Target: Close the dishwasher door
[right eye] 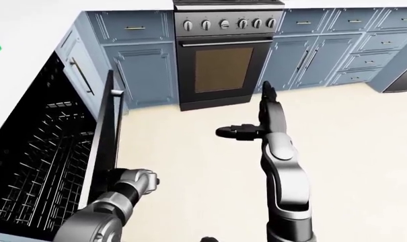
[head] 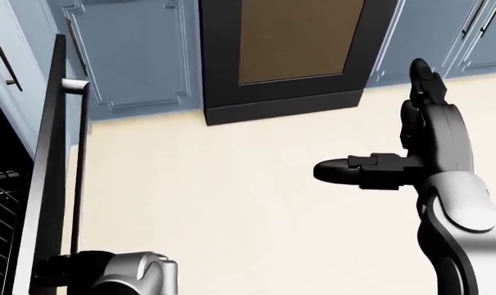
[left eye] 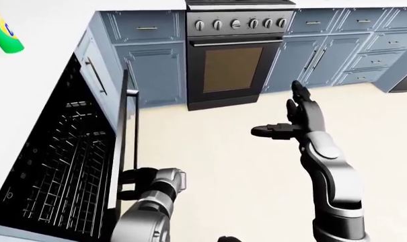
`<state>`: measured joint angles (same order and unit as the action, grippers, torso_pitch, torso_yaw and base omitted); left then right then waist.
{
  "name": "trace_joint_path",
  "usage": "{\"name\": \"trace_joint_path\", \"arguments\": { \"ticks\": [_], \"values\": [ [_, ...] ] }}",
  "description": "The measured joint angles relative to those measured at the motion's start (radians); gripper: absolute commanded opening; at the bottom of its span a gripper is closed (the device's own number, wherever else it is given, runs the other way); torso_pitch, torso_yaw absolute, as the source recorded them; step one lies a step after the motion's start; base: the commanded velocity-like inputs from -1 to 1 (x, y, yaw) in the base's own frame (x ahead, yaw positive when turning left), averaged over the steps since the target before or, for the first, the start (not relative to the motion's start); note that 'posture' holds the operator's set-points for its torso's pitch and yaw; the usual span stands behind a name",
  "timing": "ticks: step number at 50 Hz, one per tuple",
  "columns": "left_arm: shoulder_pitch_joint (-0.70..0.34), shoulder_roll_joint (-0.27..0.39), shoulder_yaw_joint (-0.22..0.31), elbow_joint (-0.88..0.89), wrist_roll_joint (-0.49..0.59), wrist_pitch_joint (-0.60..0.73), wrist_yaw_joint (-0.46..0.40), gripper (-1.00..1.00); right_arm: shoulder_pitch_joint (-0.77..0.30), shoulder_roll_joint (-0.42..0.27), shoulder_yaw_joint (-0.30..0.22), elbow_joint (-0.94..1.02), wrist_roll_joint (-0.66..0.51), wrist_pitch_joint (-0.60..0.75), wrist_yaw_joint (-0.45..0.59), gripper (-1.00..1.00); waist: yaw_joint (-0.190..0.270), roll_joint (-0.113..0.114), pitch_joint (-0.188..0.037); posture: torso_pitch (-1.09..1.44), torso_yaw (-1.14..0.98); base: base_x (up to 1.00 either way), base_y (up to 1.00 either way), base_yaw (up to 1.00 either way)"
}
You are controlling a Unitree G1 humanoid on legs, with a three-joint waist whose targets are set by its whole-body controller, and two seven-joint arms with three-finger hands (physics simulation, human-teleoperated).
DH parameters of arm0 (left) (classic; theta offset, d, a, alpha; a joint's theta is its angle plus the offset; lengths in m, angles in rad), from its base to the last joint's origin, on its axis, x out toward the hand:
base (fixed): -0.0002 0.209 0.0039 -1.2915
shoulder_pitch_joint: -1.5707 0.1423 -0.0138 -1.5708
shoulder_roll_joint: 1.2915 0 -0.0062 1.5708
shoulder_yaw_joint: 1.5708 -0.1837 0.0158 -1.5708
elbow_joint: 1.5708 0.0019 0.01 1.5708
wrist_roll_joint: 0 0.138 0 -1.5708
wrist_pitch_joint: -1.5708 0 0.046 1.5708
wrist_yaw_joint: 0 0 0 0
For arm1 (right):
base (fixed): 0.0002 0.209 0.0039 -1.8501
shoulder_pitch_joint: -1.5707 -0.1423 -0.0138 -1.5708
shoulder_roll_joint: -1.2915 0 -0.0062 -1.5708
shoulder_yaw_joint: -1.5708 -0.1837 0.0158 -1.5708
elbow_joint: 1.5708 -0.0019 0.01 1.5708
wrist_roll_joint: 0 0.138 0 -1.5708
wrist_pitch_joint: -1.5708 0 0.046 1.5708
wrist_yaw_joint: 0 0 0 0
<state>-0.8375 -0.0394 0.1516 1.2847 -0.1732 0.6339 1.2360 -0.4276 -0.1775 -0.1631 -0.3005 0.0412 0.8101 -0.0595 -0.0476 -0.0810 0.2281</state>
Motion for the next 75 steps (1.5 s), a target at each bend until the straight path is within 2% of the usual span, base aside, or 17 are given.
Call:
{"name": "trace_joint_path", "arguments": {
  "ticks": [25, 40, 51, 75],
  "values": [
    [0.050, 0.099, -0.020, -0.053, 0.046, -0.016, -0.119, 1.00, 0.018, 0.012, 0.008, 0.024, -0.011, -0.028, -0.004, 1.00, 0.008, 0.036, -0.008, 0.73, 0.00, 0.00, 0.00, 0.00],
    [0.068, 0.153, -0.009, -0.060, 0.065, -0.030, -0.158, 1.00, 0.007, 0.008, 0.002, 0.024, -0.012, -0.019, -0.004, 1.00, 0.011, 0.053, -0.012, 0.73, 0.00, 0.00, 0.00, 0.00],
    [0.080, 0.200, 0.008, -0.039, 0.073, -0.062, -0.173, 1.00, 0.044, 0.013, -0.006, 0.023, -0.010, -0.046, -0.007, 1.00, 0.014, 0.064, -0.014, 0.73, 0.00, 0.00, 0.00, 0.00],
    [0.100, 0.297, 0.041, -0.019, 0.048, -0.097, -0.230, 1.00, 0.062, 0.040, 0.026, 0.065, -0.033, -0.086, -0.010, 1.00, 0.026, 0.087, -0.010, 0.73, 0.00, 0.00, 0.00, 0.00]
  ]
}}
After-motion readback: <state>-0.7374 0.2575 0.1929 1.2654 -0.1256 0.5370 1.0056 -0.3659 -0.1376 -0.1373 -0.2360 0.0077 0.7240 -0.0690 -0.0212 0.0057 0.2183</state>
